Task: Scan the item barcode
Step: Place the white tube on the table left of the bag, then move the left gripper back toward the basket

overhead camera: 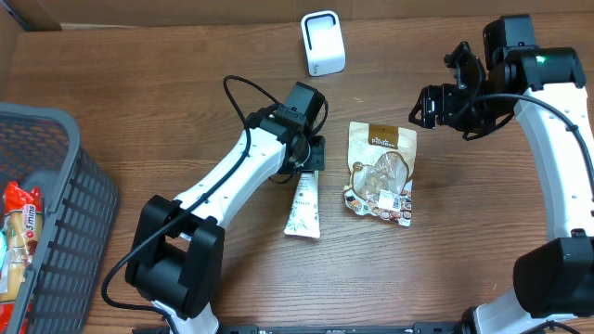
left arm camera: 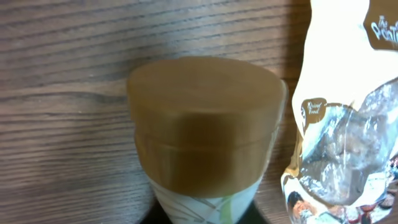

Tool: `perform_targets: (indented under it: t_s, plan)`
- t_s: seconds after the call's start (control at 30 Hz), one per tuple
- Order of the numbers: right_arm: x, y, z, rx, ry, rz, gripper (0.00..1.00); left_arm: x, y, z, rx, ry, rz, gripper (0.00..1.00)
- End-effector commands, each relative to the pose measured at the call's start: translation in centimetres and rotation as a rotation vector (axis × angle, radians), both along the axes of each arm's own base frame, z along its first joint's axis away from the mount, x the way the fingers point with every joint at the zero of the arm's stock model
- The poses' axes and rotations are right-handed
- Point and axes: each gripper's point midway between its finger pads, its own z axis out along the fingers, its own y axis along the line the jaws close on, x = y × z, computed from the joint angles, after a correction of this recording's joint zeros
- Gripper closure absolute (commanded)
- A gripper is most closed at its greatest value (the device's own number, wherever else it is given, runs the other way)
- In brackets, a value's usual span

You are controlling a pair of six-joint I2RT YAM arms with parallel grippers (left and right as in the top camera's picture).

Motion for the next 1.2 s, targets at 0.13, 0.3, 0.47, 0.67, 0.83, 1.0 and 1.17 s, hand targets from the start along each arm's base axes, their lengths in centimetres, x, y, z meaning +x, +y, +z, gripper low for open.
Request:
perform_targets:
  t_s: [0.13,0.3,0.47,0.67,0.83,1.0,1.17]
  plan:
    - [0.1,0.1,0.4,0.000,-0.016,0.005,0.14,1.4,-0.3,0.3,-0.004,-0.062,0.000,0.51]
    - [0.1,0.1,0.4,0.000,-0.015,0.005,0.14,3.4,0.3,3.7,0.008,-0.135,-0.008,0.47]
    - [0.1,0.1,0.4,0.000,-0.015,0.005,0.13,5.8,3.5,12.2,0.014,-0.238,0.032,0.47]
    - [0.1,0.1,0.4,0.000,-0.015,0.005,0.13,5.3,11.2,23.0,0.040,-0.352,0.162,0.45]
    - [0.1,0.1,0.4,-0.001,-0.017,0.008,0.13,1.7,19.1,28.4,0.089,-0.409,0.347,0.44]
    - [0.0,0.1,0.4,0.000,-0.013,0.008,0.13,-3.1,26.9,30.5,0.174,-0.418,0.561,0.38]
    - [0.0,0.1,0.4,-0.001,-0.013,0.008,0.13,-7.9,33.8,30.5,0.220,-0.366,0.778,0.37]
